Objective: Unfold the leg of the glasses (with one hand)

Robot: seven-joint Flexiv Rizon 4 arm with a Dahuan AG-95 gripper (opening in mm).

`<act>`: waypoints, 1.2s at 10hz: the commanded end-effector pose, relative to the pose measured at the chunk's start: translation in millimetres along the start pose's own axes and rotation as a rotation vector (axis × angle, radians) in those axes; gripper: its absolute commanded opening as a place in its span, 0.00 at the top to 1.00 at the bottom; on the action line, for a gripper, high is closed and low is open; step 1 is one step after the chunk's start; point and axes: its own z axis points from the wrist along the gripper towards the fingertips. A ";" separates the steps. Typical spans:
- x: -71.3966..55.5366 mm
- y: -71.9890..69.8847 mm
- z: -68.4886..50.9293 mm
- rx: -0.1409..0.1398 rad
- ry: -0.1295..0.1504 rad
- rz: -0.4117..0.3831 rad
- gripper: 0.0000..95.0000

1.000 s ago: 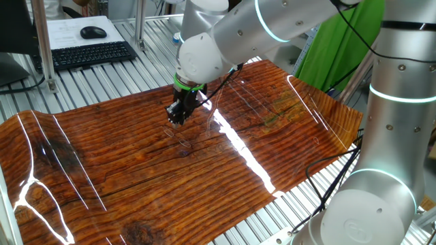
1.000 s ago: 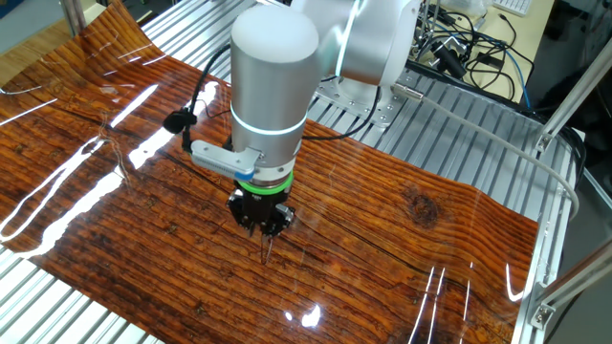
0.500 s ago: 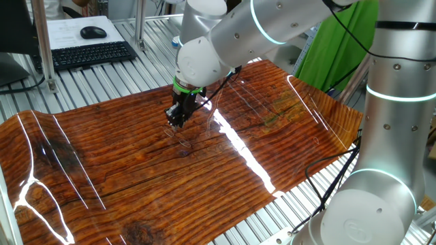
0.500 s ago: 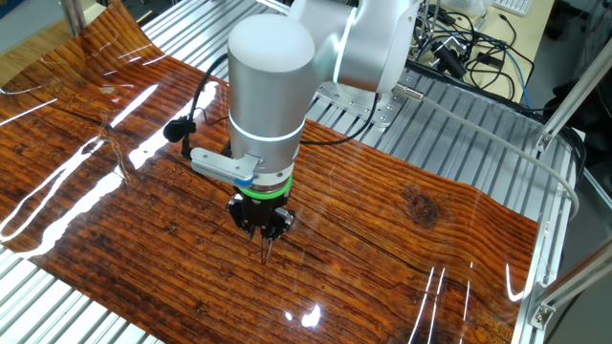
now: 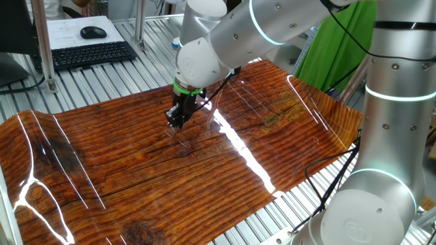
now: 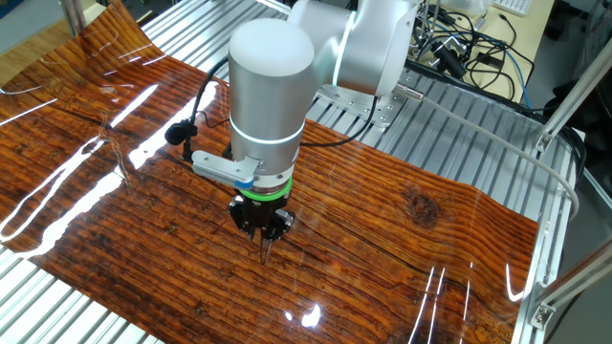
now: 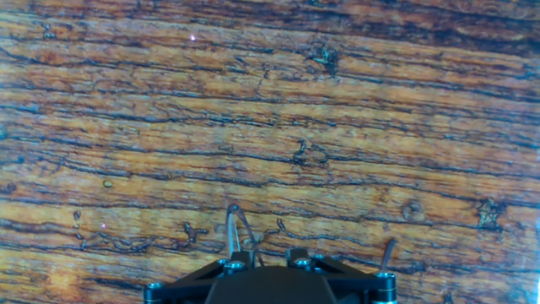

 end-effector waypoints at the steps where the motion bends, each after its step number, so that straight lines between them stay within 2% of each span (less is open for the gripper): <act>1: 0.2 0.4 -0.3 0.000 -0.003 0.001 0.80; 2: 0.3 0.8 0.3 0.000 -0.003 0.001 1.00; 7: -0.2 1.1 0.3 0.002 -0.011 0.005 1.00; 11: -14.2 -2.5 -20.5 0.006 0.037 -0.009 1.00; 12: -15.5 -2.8 -24.3 0.018 0.040 -0.017 1.00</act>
